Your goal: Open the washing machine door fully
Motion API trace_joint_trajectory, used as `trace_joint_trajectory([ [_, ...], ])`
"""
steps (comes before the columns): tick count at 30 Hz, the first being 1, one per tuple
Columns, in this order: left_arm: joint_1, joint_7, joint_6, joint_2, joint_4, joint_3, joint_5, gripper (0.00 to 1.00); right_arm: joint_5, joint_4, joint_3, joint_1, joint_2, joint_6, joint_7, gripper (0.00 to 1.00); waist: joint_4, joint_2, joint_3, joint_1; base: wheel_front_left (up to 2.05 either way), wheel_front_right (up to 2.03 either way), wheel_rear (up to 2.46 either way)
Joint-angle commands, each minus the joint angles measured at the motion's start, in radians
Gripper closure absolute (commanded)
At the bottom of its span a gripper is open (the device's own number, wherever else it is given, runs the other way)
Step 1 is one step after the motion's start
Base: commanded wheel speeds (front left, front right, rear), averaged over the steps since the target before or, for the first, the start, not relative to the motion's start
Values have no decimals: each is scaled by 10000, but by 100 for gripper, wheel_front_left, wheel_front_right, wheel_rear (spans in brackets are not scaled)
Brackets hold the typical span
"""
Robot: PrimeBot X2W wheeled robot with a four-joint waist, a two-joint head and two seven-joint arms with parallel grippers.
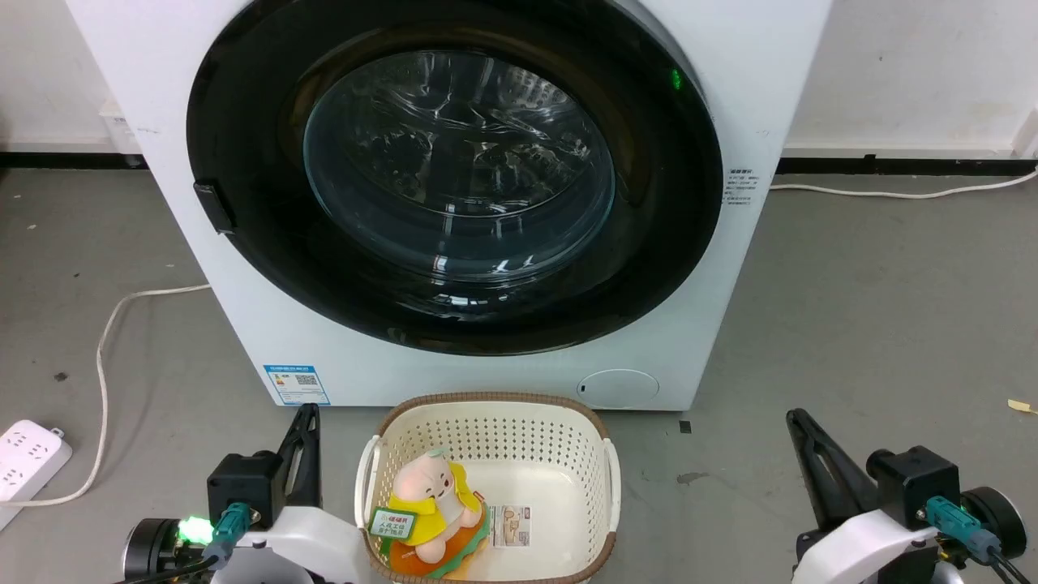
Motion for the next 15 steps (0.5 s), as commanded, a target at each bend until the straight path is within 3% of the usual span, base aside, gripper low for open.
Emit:
trace_joint_trajectory([
  [1,0,-1,4,-2,2,1,-2,0,8,2,2,2,0,0,-1,0,0,0,0,0,0,0,0],
  [15,-36,-211,92,0,92,-155,-47,0,226,77,-76,-38,2,-1,-210,0,1,0,23,0,0,0,0],
])
